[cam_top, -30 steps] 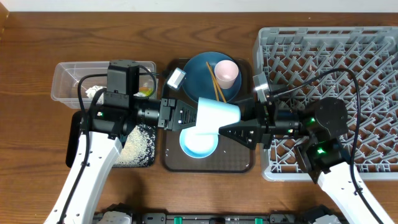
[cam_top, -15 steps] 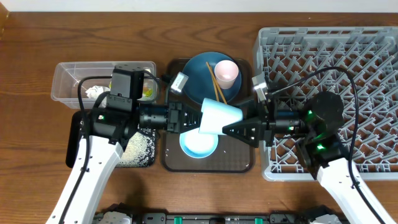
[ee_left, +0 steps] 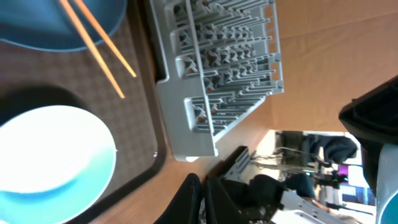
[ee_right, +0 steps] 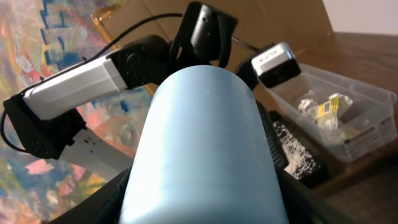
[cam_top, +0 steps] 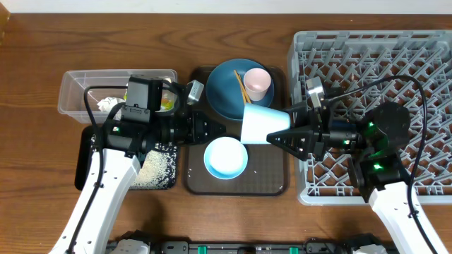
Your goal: Sort waste into correct bins and load items into the dishwasher rack
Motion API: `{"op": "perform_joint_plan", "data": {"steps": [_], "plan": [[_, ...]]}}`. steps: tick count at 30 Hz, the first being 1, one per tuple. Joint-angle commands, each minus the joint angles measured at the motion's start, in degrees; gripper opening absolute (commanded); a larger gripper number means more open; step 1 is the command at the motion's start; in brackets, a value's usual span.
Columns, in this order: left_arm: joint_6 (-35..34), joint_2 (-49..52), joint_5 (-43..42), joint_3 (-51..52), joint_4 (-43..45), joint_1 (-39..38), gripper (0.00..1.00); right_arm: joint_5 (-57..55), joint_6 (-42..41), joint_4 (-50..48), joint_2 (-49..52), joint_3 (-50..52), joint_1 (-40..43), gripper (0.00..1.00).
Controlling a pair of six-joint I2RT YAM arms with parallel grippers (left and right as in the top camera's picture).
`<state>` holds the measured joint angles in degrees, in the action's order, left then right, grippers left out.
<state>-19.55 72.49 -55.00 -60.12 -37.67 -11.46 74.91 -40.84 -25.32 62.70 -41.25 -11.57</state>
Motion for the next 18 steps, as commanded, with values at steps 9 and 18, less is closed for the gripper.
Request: {"op": "perform_joint_plan", "data": {"steps": [9, 18], "plan": [[1.7, 0.0, 17.6, 0.5, -7.5, 0.1, 0.17, -6.9, 3.9, 19.9, -0.5, -1.4, 13.2, 0.22], [1.7, 0.0, 21.3, 0.5, -6.2, 0.1, 0.70, -34.8, 21.7, 48.6, -0.5, -4.6, 16.6, 0.22]]}}
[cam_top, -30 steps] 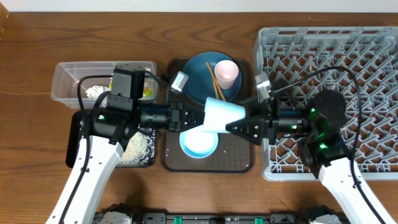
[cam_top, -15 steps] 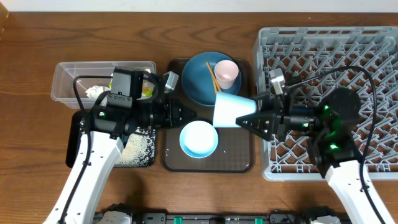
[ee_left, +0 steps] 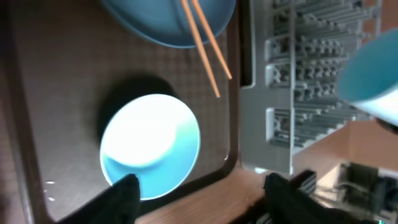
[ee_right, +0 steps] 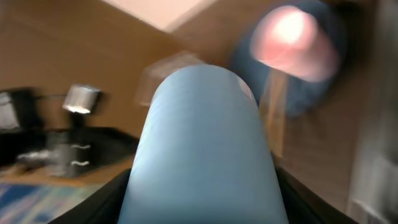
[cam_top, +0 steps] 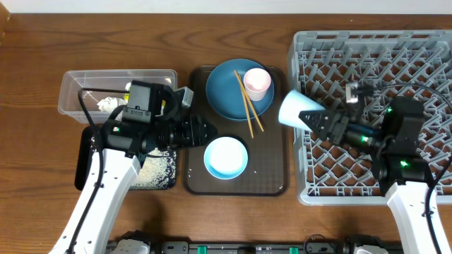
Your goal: Sort waste into correct bins and load items into the dishwasher rack
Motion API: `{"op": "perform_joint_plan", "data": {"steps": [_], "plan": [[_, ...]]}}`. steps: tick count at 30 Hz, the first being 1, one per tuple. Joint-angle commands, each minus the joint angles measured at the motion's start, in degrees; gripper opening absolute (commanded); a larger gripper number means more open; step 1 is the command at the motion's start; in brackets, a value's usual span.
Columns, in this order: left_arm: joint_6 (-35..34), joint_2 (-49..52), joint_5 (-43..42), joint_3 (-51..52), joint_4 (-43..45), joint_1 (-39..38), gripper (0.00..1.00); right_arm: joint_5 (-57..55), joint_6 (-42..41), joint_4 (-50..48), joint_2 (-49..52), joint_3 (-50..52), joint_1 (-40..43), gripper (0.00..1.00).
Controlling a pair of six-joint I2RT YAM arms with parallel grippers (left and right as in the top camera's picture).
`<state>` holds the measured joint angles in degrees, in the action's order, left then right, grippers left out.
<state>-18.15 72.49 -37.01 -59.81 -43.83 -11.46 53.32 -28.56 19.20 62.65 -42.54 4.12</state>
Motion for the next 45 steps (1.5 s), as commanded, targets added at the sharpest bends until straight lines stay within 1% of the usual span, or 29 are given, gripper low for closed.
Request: {"op": "perform_joint_plan", "data": {"steps": [1, 4, 6, 8, 11, 13, 15, 16, 18, 20, 24, 28, 31, 42, 45], "plan": [[0.4, 0.0, 3.7, 0.2, -0.1, 0.1, 0.73, -15.7, 11.5, 8.0, -0.5, -5.1, 0.9, 0.21], [0.3, 0.0, 3.7, 0.2, -0.1, 0.1, 0.78, -19.2, 16.1, 18.6, -0.5, -12.3, 0.8, 0.21], [0.3, 0.0, 3.7, 0.2, -0.1, 0.1, 0.80, -21.4, 16.7, 25.5, -0.5, -18.2, 0.8, 0.21], [0.3, 0.0, 3.7, 0.2, -0.1, 0.1, 0.85, -23.6, 17.3, 32.8, -0.5, -24.8, 0.7, 0.21], [0.3, 0.1, 3.7, 0.2, -0.1, 0.1, 0.89, -30.3, 17.3, 45.3, -0.5, -33.4, 0.7, 0.21], [0.3, 0.1, 3.7, 0.2, -0.1, 0.1, 0.91, -35.5, 17.3, 52.1, -0.5, -36.8, 0.7, 0.20], [0.3, 0.1, 3.7, 0.2, -0.1, 0.1, 0.92, -39.3, 18.2, 56.6, -0.5, -38.0, 0.7, 0.20], [0.3, 0.1, 3.7, 0.2, -0.1, 0.1, 0.92, -40.3, 19.0, 57.9, -0.5, -38.0, 0.7, 0.20], [0.3, 0.1, 3.7, 0.2, -0.1, 0.1, 0.93, -42.8, 19.5, 60.9, -0.1, -38.0, 0.7, 0.16], [0.3, 0.1, 3.7, 0.2, -0.1, 0.1, 0.94, -43.3, 19.7, 63.6, 0.7, -38.0, 0.7, 0.15], [0.3, 0.1, 3.7, 0.2, -0.1, 0.1, 0.95, -43.4, 19.6, 67.0, 2.9, -38.0, 0.7, 0.14], [0.3, 0.1, 3.7, 0.2, -0.1, 0.1, 0.96, -43.1, 19.7, 67.9, 5.9, -38.0, 0.5, 0.13], [0.3, 0.1, 3.7, 0.2, -0.1, 0.1, 0.96, -42.4, 19.7, 68.5, 8.3, -38.0, -1.3, 0.14], [0.3, 0.1, 3.7, 0.2, -0.1, 0.1, 0.98, -43.2, 18.9, 66.2, 14.0, -37.6, -8.5, 0.12], [0.3, 0.1, 3.7, 0.2, -0.1, 0.1, 0.98, -46.4, 16.6, 65.5, 14.6, -36.6, -9.3, 0.12]]}}
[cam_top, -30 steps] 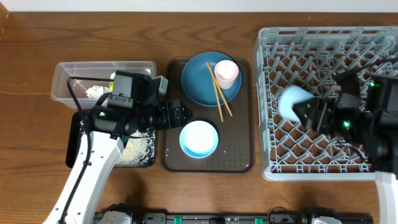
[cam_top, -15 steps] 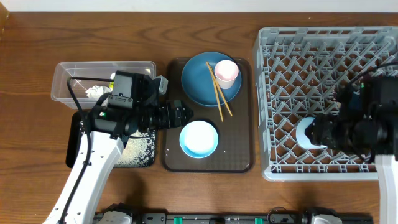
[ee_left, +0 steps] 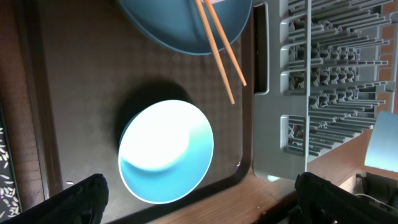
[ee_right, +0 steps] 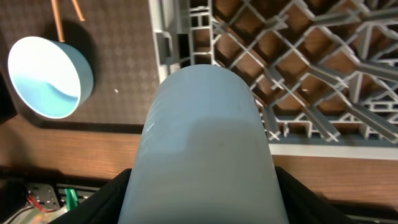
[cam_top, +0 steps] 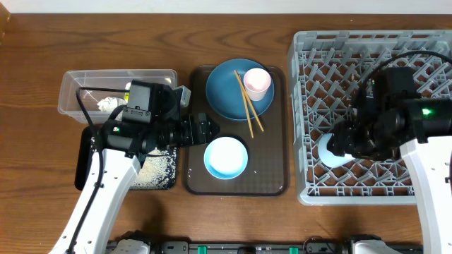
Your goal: Sort waste into correct bins and load items into the dishwasher rack
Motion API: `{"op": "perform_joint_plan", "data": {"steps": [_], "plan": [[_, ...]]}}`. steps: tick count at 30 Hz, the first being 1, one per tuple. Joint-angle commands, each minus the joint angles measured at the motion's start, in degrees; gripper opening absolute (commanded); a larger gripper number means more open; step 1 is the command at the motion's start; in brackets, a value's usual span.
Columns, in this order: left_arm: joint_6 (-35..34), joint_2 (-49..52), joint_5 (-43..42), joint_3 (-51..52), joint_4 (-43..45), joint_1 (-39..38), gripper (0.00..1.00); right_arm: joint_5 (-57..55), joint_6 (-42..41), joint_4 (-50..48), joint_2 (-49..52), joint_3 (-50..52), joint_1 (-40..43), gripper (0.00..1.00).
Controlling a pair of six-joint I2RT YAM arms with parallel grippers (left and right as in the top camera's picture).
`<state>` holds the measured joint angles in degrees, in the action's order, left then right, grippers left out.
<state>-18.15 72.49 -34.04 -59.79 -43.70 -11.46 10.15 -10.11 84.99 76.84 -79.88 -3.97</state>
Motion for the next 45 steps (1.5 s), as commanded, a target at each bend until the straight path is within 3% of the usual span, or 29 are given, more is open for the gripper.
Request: {"op": "perform_joint_plan", "data": {"steps": [1, 14, 32, 37, 40, 43, 45], "plan": [[0.3, 0.1, 0.7, 0.1, -0.2, 0.1, 0.98, -3.8, -2.1, -0.4, 0.5, 1.2, -1.3, 0.12], [0.3, 0.1, 0.7, 0.1, -0.2, 0.1, 0.98, -3.7, -2.9, -9.4, 0.7, 12.1, -1.4, 0.12], [0.3, 0.1, 0.7, 0.1, -0.2, 0.1, 0.98, -3.7, -2.5, -18.7, 0.7, 19.8, -1.4, 0.12], [0.3, 0.1, 0.7, 0.1, -0.2, 0.1, 0.98, -3.6, -2.5, -17.8, 0.7, 19.8, -1.4, 0.33], [0.3, 0.1, 0.7, 0.1, -0.2, 0.1, 0.98, -3.5, -2.5, -17.4, 0.7, 19.8, -1.4, 0.39], [0.3, 0.1, 0.7, 0.1, -0.2, 0.1, 0.98, -3.5, -2.5, -17.2, 0.7, 19.8, -1.4, 0.58], [0.3, 0.1, 0.7, 0.1, -0.2, 0.1, 0.98, -3.5, -2.5, -17.2, 0.7, 19.8, -1.4, 0.61]]}}
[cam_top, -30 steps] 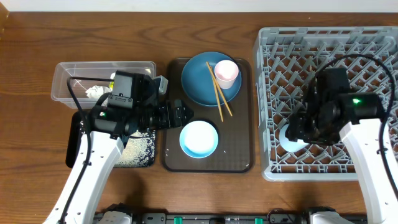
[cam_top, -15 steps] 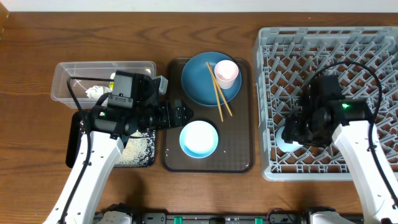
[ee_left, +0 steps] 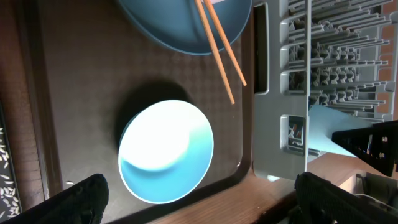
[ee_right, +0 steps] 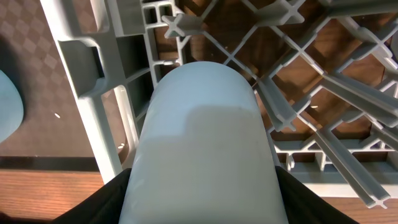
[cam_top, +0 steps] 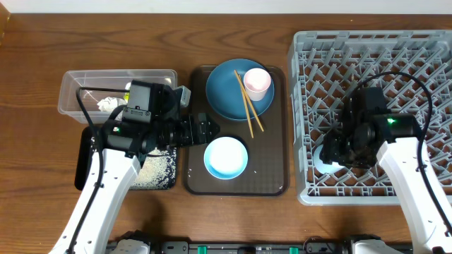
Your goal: Sort waste into correct bins and load items into the dishwasher rack
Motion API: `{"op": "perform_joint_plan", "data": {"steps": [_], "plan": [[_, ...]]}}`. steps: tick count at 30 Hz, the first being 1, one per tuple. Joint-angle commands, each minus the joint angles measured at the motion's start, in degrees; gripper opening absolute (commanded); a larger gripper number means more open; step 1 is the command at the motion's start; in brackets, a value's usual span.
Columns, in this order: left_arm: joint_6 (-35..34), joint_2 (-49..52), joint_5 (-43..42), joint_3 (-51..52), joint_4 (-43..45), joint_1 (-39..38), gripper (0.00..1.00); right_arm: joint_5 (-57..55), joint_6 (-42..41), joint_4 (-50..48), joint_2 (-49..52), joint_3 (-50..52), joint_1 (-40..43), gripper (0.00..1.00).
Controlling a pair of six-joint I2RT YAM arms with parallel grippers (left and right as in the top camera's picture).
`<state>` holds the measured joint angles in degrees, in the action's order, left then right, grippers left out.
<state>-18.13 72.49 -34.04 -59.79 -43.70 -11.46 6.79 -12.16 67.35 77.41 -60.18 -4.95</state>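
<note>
My right gripper is shut on a pale blue cup, which lies low among the pegs at the front left corner of the grey dishwasher rack. The cup also shows through the rack's wall in the left wrist view. My left gripper is open over the brown tray, beside a light blue bowl. A blue plate at the tray's back carries a pink cup and two chopsticks.
A clear bin with scraps of waste stands at the left. In front of it lies a black tray with white grains. Bare wooden table surrounds them.
My right gripper has gone lower with the pale blue cup, which now sits down among the rack's pegs at the front left corner. The left arm has not moved.
My right gripper held the pale blue cup over the tray, beside the bowl. It then held it at the rack's left edge, then over the rack's front left corner, and now low in that corner. My left gripper stayed open over the tray.
</note>
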Motion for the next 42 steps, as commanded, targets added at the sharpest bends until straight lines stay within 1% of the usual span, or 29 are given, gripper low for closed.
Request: {"op": "perform_joint_plan", "data": {"steps": [1, 2, 4, 15, 21, 23, 27, 29, 31, 34, 35, 38, 39, 42], "plan": [[0.3, 0.1, 0.7, 0.1, -0.2, 0.1, 0.98, -0.1, -0.4, 0.5, 0.2, 0.1, -0.4, 0.64], [0.3, 0.1, 0.7, 0.1, -0.2, 0.1, 0.98, -0.1, -0.4, 0.6, 0.2, 0.1, -0.4, 0.67], [0.3, 0.1, 0.7, 0.1, -0.2, 0.1, 0.98, -0.1, -0.4, 0.7, 0.2, 0.1, -0.4, 0.70], [0.3, 0.1, 0.7, 0.1, -0.2, 0.1, 0.98, -0.1, -0.4, 1.2, 0.2, 0.1, -0.4, 0.75], [0.3, 0.1, 0.7, 0.1, -0.2, 0.1, 0.98, -0.1, -0.3, 0.5, 0.2, 0.0, -0.4, 0.75], [0.3, 0.1, 0.7, 0.1, -0.2, 0.1, 0.98, -0.1, 0.9, 0.6, 0.2, -0.3, -0.4, 0.75], [0.3, 0.1, 0.7, 0.1, -0.2, 0.1, 0.98, -0.1, 1.6, 2.8, 0.2, -4.0, -0.4, 0.76], [0.3, 0.1, 0.7, 0.1, -0.2, 0.1, 0.98, -0.1, 2.2, 4.9, 0.2, -7.4, -0.4, 0.76], [0.3, 0.1, 0.7, 0.1, -0.2, 0.1, 0.98, -0.1, 3.0, 6.7, 0.2, -11.0, -0.4, 0.78], [0.3, 0.1, 0.7, 0.1, -0.2, 0.1, 0.98, -0.1, 3.0, 7.5, 0.1, -14.4, -0.4, 0.87], [0.3, 0.1, 0.7, 0.1, -0.2, 0.1, 0.98, -0.1, 3.0, 7.5, 0.1, -14.8, -0.4, 0.91], [0.3, 0.1, 0.7, 0.1, -0.2, 0.1, 0.98, -0.1, 3.0, 7.5, 0.0, -14.9, -0.4, 0.95], [0.3, 0.1, 0.7, 0.1, -0.2, 0.1, 0.98, -0.1, 3.0, 7.5, 0.0, -14.9, -0.4, 0.99], [0.3, 0.0, 0.7, 0.1, 0.0, 0.1, 0.98, -0.1, 3.0, 7.5, 0.0, -14.9, -0.4, 0.99]]}}
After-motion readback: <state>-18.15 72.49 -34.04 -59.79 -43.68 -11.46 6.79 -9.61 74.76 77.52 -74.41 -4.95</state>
